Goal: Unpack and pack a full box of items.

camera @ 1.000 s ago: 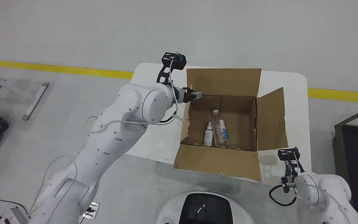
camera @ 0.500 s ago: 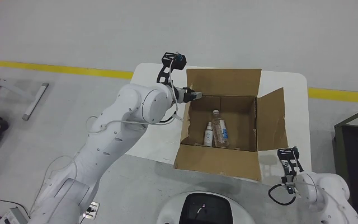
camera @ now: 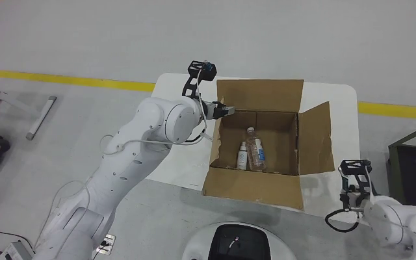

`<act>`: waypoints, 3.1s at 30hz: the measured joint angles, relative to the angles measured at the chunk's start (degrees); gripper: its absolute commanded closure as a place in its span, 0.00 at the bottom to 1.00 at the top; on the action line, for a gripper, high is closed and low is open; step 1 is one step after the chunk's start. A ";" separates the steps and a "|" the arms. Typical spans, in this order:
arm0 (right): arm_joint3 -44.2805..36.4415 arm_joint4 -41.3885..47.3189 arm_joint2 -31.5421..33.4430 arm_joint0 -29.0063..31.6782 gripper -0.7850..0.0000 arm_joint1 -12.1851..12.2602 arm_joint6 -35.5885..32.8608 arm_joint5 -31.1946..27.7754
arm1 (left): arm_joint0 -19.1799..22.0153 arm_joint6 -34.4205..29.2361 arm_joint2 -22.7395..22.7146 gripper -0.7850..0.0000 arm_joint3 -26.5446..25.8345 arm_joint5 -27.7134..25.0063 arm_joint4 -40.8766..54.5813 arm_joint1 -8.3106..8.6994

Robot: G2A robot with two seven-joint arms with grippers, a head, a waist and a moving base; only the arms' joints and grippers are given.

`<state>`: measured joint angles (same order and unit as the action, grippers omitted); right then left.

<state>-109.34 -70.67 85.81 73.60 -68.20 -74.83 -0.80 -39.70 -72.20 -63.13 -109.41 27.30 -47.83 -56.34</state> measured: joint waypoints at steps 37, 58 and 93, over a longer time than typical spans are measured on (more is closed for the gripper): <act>-21.79 16.76 -2.16 -0.04 1.00 2.05 4.65 -7.06 | 0.00 0.00 0.00 0.00 0.00 0.00 0.00 0.00; 4.70 -2.21 -30.70 -24.61 1.00 -2.53 9.74 7.43 | 0.00 0.00 0.00 0.00 0.00 0.00 0.00 0.00; 40.61 1.98 -47.07 -41.07 0.33 -13.61 12.03 9.03 | 0.00 0.00 0.00 0.00 0.00 0.00 0.00 0.00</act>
<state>-68.73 -68.69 38.74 32.53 -81.81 -62.79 8.23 -39.70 -72.20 -63.13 -109.41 27.30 -47.83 -56.34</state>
